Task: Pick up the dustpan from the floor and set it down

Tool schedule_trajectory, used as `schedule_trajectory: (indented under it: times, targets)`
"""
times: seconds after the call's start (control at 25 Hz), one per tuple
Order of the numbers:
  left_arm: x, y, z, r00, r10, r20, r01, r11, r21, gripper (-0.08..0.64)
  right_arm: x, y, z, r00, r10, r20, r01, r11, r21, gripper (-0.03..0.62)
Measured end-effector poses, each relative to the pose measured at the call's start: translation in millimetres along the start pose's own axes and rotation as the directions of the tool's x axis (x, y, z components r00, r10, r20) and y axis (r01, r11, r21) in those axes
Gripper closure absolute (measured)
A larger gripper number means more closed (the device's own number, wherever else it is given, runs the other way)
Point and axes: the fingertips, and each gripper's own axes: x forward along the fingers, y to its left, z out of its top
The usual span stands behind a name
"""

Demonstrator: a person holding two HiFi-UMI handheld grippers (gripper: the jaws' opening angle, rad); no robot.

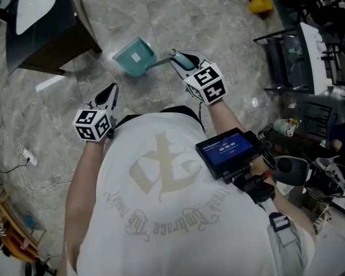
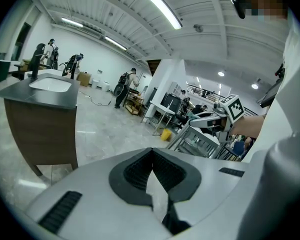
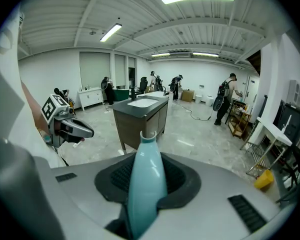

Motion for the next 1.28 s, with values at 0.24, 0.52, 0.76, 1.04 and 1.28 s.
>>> schedule_trajectory:
  times: [0.24,0.52,0.76,1.04,1.28]
  targets:
    - [1,-1,1,1.000,0.004,-0.003,-0.004,1.000,-0.005,0.549,0,-4,-4,1.000,-0.006,-0.007,0.006,1.000,0.002,0.486]
    - [-11,4,5,1.000,0.018,-0.003,-0.018,1.000,-0.014,0.549,4,-4,-7,1.000,-0.020,-0.023,0.020,1.000,0.020,0.486]
    - [-20,12,4,0.999,0.043,0.007,-0.043,0.998,-0.036,0.549,10,2,-10,0.999,-0.022,-0.043,0.023,1.000,0.009,0.486]
    - [-26,10,-1,0.998,0.064,0.011,-0.063,0.997,-0.049,0.549,17,2,-22,0.998,-0.013,-0.062,0.013,1.000,0.010,0.486]
    - [-32,21,-8,0.994,0.107,-0.006,-0.108,0.992,-0.067,0.549,32,0,-38,0.997,-0.002,-0.077,0.005,0.999,0.035,0.486]
